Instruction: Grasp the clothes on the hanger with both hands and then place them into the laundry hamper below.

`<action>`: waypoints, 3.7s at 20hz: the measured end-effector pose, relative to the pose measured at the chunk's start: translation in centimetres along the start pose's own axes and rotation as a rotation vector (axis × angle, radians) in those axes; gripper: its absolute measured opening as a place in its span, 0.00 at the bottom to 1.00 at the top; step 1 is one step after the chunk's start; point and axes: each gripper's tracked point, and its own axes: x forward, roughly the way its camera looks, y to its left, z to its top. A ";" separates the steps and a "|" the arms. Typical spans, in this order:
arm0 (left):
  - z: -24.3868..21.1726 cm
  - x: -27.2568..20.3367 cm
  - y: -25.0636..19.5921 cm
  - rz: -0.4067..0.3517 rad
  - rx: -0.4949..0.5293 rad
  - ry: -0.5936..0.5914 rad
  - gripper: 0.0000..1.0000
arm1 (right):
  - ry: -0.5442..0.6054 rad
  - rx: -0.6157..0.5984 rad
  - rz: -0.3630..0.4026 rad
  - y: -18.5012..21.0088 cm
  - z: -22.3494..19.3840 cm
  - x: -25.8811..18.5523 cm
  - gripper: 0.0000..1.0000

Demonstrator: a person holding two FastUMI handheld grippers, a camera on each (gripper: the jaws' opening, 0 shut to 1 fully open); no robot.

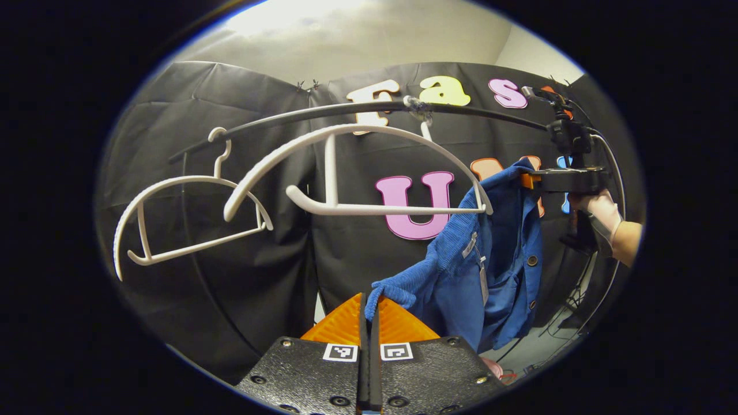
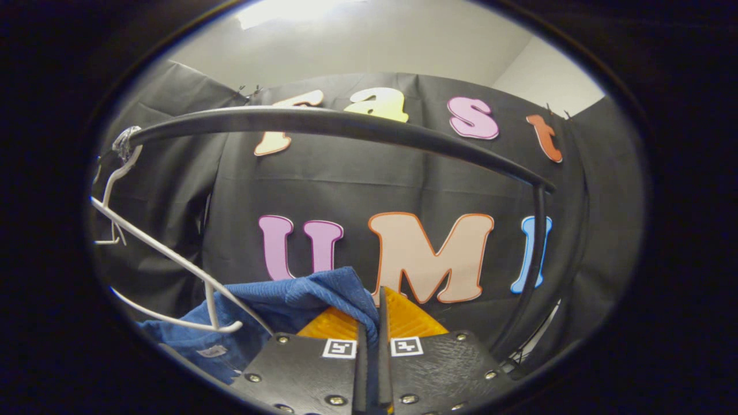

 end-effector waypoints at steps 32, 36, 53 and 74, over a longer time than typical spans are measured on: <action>-3.6 2.9 -9.9 -0.307 0.030 0.080 0.00 | 0.297 0.044 0.116 0.5 -12.1 -13.5 0.07; -2.4 4.0 -11.7 -0.345 -0.001 0.065 0.00 | 0.313 0.056 0.232 3.9 -11.7 -14.7 0.02; -8.8 6.2 -18.6 -0.547 -0.196 0.286 0.01 | 0.591 0.042 0.238 3.8 -25.2 -18.6 0.07; -25.0 2.4 -17.9 -0.492 -0.014 0.750 0.75 | 0.850 0.075 0.206 3.4 -34.7 -23.6 0.33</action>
